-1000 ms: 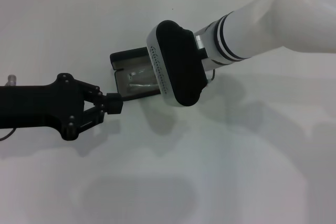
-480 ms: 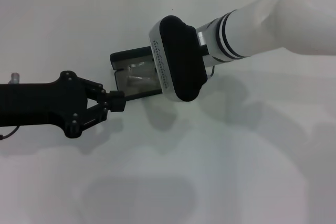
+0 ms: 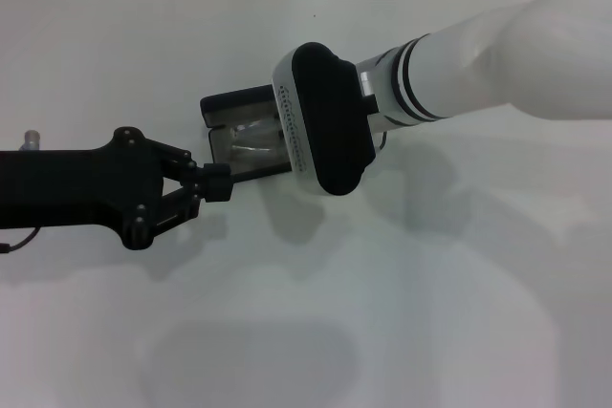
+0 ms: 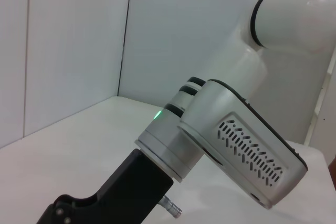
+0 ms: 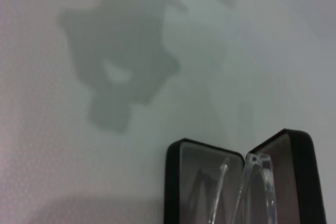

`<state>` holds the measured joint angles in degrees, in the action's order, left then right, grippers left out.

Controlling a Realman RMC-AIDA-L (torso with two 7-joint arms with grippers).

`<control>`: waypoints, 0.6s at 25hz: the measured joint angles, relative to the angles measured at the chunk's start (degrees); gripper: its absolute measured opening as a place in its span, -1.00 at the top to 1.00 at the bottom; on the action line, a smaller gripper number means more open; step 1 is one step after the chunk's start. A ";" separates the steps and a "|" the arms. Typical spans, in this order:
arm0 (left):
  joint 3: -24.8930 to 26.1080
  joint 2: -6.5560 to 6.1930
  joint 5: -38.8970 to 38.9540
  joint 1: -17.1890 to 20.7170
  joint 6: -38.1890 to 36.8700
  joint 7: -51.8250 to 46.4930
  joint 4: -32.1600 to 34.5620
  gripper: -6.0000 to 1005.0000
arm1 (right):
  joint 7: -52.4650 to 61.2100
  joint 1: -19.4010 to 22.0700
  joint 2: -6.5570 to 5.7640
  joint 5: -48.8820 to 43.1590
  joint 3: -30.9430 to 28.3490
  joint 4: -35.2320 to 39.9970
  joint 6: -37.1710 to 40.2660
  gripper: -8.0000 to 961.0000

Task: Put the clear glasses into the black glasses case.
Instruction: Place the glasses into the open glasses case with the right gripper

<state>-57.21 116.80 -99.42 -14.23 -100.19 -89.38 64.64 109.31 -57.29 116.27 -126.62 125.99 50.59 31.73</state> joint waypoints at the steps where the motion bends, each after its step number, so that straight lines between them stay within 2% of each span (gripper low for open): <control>1: 0.00 0.00 0.00 0.00 0.00 0.00 -0.02 0.79 | 0.02 -0.04 0.00 0.17 -0.06 -0.06 -0.02 0.73; 15: -0.01 0.00 -0.01 0.04 0.00 0.00 -0.31 0.79 | 0.62 -0.18 0.00 0.95 -0.86 -0.24 -0.47 0.73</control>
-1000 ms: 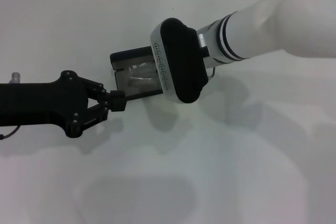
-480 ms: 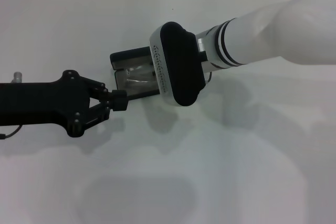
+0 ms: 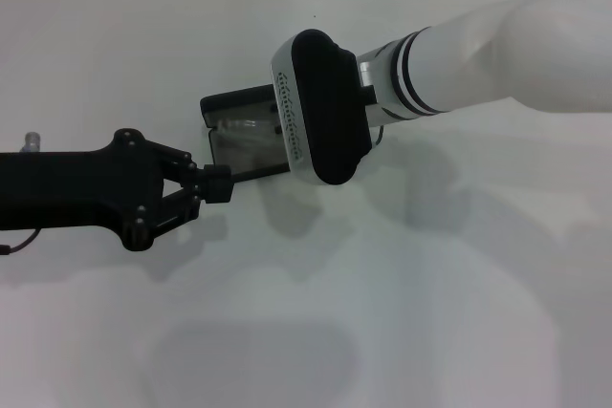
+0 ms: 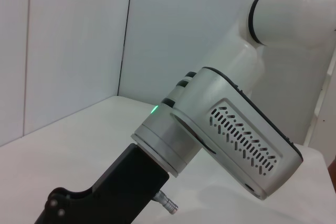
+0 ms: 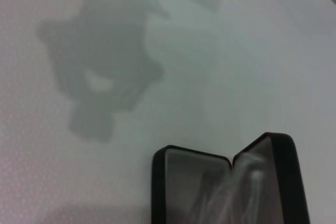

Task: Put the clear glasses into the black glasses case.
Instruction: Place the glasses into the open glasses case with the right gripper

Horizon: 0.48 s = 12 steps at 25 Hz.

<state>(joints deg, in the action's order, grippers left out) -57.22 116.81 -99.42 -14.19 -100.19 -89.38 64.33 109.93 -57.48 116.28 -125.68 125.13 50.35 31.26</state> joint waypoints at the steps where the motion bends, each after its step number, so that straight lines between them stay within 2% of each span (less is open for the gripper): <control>1: 0.00 0.00 0.00 -0.02 0.00 0.00 0.01 0.79 | 0.02 0.00 0.00 0.00 0.00 0.00 0.02 0.73; 4: 0.00 0.00 -0.02 -0.07 0.00 0.00 -0.02 0.79 | 0.07 -0.01 0.00 0.00 -0.03 0.00 -0.01 0.73; 6: 0.00 0.00 -0.03 -0.07 0.00 0.00 -0.06 0.79 | 0.10 0.01 0.00 0.00 -0.05 0.08 -0.13 0.60; 12: 0.08 -0.04 -0.05 0.00 0.00 0.00 -0.08 0.79 | 0.14 0.91 0.00 -0.01 -0.07 1.08 0.18 0.60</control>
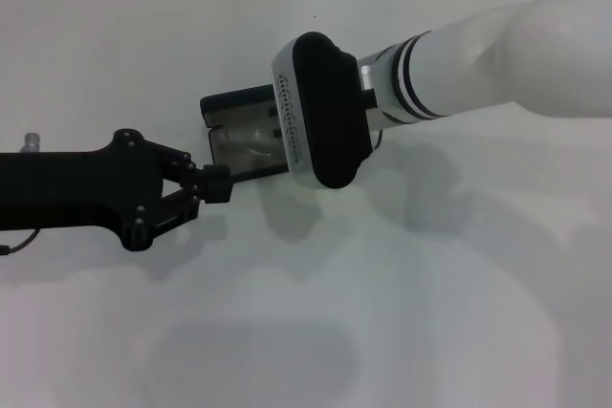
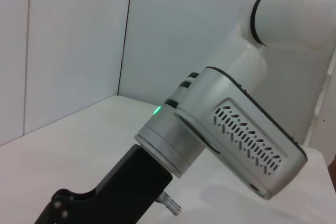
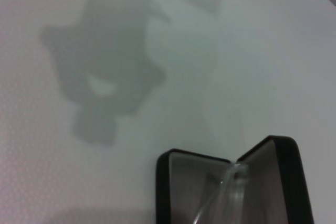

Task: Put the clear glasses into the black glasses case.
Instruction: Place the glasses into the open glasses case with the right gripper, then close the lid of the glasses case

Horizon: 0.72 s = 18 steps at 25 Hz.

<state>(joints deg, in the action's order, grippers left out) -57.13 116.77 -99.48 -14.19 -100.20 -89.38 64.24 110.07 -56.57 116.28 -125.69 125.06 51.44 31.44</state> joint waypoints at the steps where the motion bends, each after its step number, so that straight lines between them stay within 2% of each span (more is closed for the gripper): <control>1: 0.12 -0.03 0.03 0.07 0.00 0.00 0.00 0.79 | 0.00 0.30 0.00 0.00 0.00 0.45 0.02 0.60; 6: 3.45 0.25 0.44 0.63 -0.24 0.64 0.00 0.79 | -0.06 2.04 0.00 0.00 -1.28 2.46 0.14 0.60; 10: 4.20 0.41 0.60 0.76 -0.37 1.13 0.17 0.79 | -0.03 2.88 0.00 -0.01 -1.76 2.98 0.22 0.60; 14: 5.84 0.61 1.89 0.75 -0.41 2.01 0.21 0.79 | -0.12 6.83 0.00 1.54 -3.31 6.48 0.25 0.60; 18: 11.97 1.74 5.53 0.99 -0.43 2.84 -0.19 0.79 | -0.61 11.28 0.00 5.92 -5.48 9.75 0.26 0.60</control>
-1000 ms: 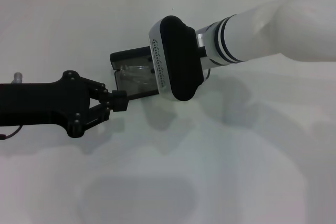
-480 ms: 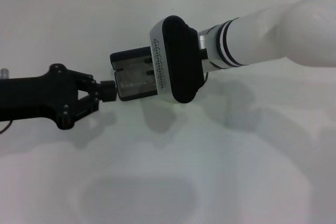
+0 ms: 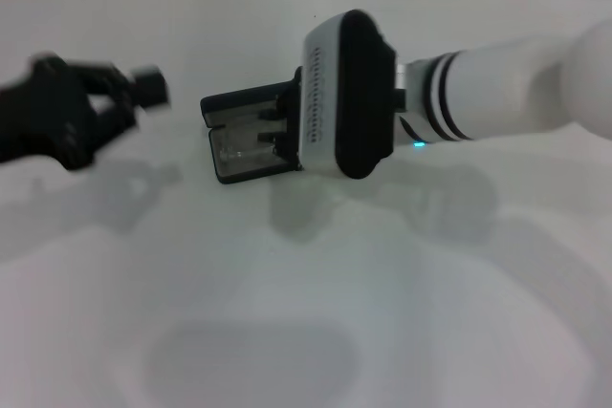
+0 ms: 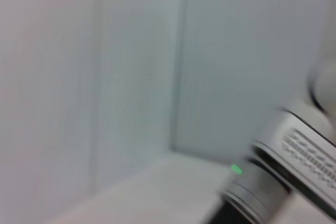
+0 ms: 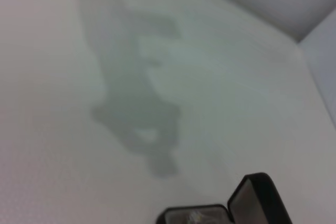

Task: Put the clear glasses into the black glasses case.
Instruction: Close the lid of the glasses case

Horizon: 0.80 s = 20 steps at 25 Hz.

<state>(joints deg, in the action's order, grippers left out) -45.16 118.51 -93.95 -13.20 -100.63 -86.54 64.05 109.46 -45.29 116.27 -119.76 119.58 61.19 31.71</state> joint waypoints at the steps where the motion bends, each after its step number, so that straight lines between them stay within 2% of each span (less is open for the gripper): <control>1: 2.11 0.50 1.62 0.08 0.01 0.56 -0.41 0.79 | -0.12 1.12 0.00 1.19 -0.37 0.73 -0.12 0.60; 4: 4.96 0.97 5.29 -0.65 0.29 1.79 -2.51 0.79 | -1.91 5.24 0.00 7.14 -2.11 3.19 -0.50 0.60; 7: 5.71 0.64 8.67 -3.98 1.14 2.26 -6.55 0.79 | -6.85 9.13 0.00 16.49 -4.62 5.01 0.08 0.59; 10: 5.79 0.48 8.77 -6.55 3.36 2.25 -8.30 0.79 | -14.32 13.01 -0.07 28.61 -8.81 5.46 4.08 0.59; 16: 4.98 0.98 7.33 -11.90 13.11 2.18 -12.92 0.79 | -31.46 21.65 -0.27 53.26 -24.50 -1.34 25.15 0.59; 20: 3.46 0.96 6.68 -13.99 17.93 2.52 -17.04 0.79 | -34.60 23.59 -0.50 61.45 -36.06 -10.03 36.42 0.59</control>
<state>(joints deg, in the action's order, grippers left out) -41.70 119.47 -87.27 -27.20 -82.70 -84.03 47.02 74.86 -21.71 115.78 -58.31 83.53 51.16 68.13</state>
